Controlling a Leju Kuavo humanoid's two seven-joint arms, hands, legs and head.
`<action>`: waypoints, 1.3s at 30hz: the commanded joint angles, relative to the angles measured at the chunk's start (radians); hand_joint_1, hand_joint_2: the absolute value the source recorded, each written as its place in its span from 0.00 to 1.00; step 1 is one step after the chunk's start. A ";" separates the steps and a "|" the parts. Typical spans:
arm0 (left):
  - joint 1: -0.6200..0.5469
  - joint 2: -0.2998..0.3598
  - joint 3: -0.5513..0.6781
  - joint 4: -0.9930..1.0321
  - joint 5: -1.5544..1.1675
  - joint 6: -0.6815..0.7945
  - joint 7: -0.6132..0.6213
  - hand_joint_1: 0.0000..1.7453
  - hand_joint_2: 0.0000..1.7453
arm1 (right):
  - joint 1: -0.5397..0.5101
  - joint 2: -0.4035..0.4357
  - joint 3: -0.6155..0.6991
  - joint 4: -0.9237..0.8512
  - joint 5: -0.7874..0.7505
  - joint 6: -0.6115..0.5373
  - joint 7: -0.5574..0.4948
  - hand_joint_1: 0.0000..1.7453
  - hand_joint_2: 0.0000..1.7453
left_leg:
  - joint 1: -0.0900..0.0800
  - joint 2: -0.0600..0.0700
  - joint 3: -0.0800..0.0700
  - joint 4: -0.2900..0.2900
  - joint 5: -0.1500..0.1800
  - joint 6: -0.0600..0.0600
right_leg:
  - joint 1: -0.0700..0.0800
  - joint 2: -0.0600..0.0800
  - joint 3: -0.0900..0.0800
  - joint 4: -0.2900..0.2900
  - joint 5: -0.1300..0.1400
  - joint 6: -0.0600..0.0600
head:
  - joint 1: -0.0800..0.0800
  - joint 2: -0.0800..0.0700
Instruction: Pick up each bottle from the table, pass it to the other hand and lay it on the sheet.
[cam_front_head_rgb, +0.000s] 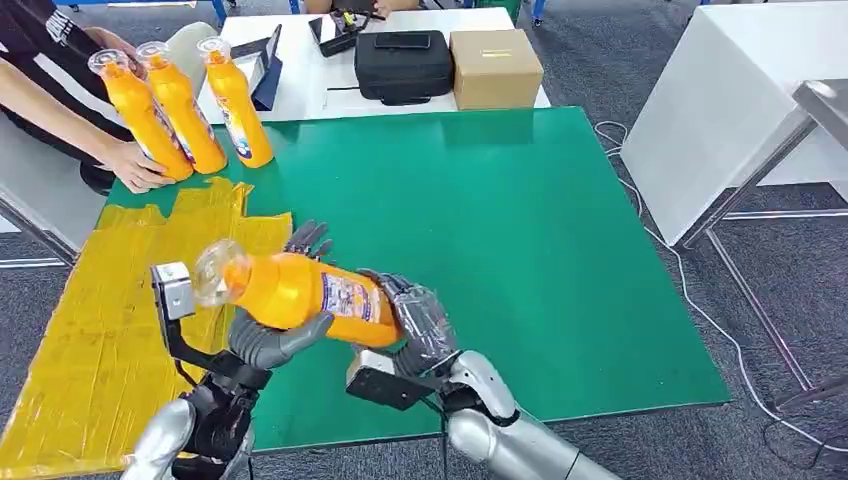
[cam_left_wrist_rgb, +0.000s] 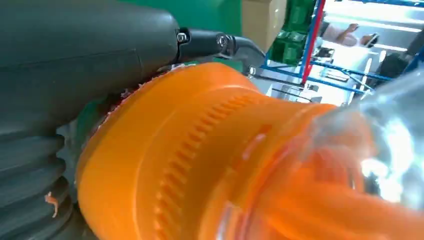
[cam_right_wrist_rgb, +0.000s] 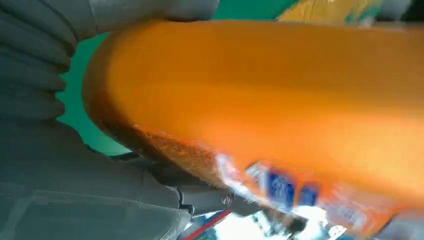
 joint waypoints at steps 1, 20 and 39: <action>-0.085 -0.018 -0.054 0.108 0.016 0.012 -0.017 0.00 1.00 | -0.085 0.011 0.206 0.067 0.032 0.096 -0.025 1.00 1.00 | 0.001 -0.004 0.003 0.000 -0.001 -0.003 | 0.000 0.000 0.004 -0.001 -0.001 -0.001 | 0.001 0.000; -0.030 0.003 -0.018 0.018 -0.079 0.062 -0.089 1.00 1.00 | -0.048 0.004 0.131 0.056 0.031 0.092 -0.029 1.00 1.00 | 0.001 -0.004 0.002 0.000 0.000 -0.002 | 0.001 0.000 0.003 -0.001 -0.001 -0.001 | 0.000 0.000; 0.224 0.063 0.171 -0.285 -0.247 0.037 -0.244 1.00 1.00 | 0.254 -0.134 -0.316 -0.400 -0.403 0.190 -0.194 0.00 1.00 | 0.001 -0.005 0.001 0.001 -0.002 -0.002 | 0.000 -0.001 0.003 -0.001 -0.003 -0.001 | -0.001 0.000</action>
